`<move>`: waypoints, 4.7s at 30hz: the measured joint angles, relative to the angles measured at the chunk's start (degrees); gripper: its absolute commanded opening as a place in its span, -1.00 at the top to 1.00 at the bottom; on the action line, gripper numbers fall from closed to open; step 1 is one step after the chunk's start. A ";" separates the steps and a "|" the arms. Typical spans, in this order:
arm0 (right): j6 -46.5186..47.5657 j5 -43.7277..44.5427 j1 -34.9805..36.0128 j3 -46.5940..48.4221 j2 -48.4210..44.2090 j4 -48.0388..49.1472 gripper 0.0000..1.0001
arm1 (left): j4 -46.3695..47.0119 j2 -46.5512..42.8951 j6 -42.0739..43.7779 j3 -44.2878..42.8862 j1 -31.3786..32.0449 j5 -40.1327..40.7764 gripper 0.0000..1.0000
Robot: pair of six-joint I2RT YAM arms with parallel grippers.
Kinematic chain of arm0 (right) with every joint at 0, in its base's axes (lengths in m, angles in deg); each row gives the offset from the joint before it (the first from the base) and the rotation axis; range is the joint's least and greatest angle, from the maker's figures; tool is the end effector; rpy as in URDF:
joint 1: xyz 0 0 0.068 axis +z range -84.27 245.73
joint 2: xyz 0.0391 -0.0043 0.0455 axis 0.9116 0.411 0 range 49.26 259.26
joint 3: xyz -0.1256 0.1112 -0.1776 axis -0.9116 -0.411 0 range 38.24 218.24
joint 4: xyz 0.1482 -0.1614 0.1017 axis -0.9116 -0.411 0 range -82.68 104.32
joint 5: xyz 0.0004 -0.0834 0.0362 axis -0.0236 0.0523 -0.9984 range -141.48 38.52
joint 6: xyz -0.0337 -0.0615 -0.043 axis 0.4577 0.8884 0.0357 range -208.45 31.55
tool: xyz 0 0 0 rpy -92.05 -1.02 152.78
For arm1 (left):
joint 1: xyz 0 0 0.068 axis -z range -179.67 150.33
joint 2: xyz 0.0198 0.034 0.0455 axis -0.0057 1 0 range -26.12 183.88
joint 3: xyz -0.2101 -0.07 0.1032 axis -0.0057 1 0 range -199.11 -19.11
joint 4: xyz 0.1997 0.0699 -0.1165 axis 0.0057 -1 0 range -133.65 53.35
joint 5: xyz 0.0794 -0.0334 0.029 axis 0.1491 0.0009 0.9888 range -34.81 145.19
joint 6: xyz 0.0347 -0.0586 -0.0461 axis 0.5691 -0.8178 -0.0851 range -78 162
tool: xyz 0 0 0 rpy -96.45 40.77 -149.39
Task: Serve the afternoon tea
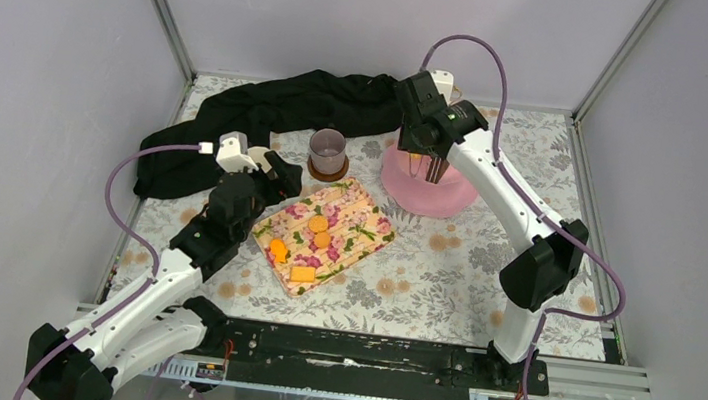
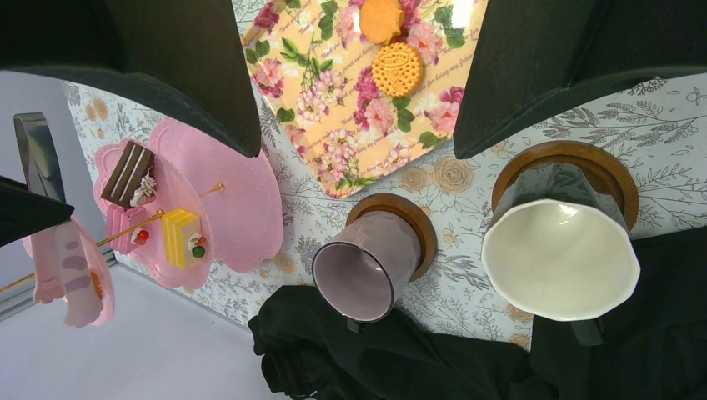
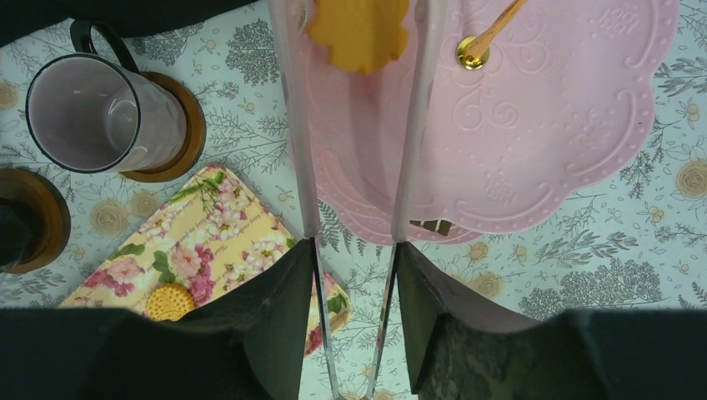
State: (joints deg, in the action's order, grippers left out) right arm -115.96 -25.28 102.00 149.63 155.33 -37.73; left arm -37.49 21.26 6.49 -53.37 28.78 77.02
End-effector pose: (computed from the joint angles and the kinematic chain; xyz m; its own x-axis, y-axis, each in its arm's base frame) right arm 0.3386 0.2092 0.3186 -0.6530 0.0350 -0.7565 0.0168 0.9994 0.0317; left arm 0.2140 -0.0857 0.2598 -0.2453 -0.4803 -0.8421 -0.0213 0.8711 -0.4906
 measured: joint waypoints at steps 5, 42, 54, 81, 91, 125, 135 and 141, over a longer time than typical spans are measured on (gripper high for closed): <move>-0.37 -0.37 -0.07 -0.74 0.00 0.02 0.01 | 0.00 0.02 0.00 0.00 0.00 -0.02 -0.85; 0.24 -1.70 11.69 -14.05 -10.95 5.05 0.09 | 0.02 0.46 -0.02 0.00 -0.81 -0.52 -0.85; -2.49 -3.48 22.47 -30.86 -17.57 9.55 0.09 | -0.04 0.46 -1.01 0.00 -0.85 1.07 -0.85; -7.54 -12.33 31.23 -39.76 -5.64 21.16 0.04 | -0.22 0.46 -1.36 0.00 -0.85 2.78 -0.85; -7.52 -12.66 31.78 -39.52 -4.31 21.59 0.03 | -0.24 0.46 -1.42 0.00 -1.14 2.80 -0.85; -6.47 -13.20 31.85 -35.36 0.85 21.59 0.52 | -0.24 0.46 -1.49 0.00 -1.55 2.71 -0.85; -7.74 -10.05 31.93 -35.36 -6.71 18.78 0.55 | -0.24 0.46 -1.70 0.00 -1.57 2.73 -0.86; -9.55 -4.15 32.00 -35.32 -16.28 14.47 0.56 | -0.24 0.46 -1.97 0.00 -1.57 2.71 -0.85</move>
State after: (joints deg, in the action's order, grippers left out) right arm -125.51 -29.44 134.00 114.31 139.04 -23.26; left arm -37.73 21.71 4.52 -53.37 27.20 79.73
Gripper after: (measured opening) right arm 0.385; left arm 0.926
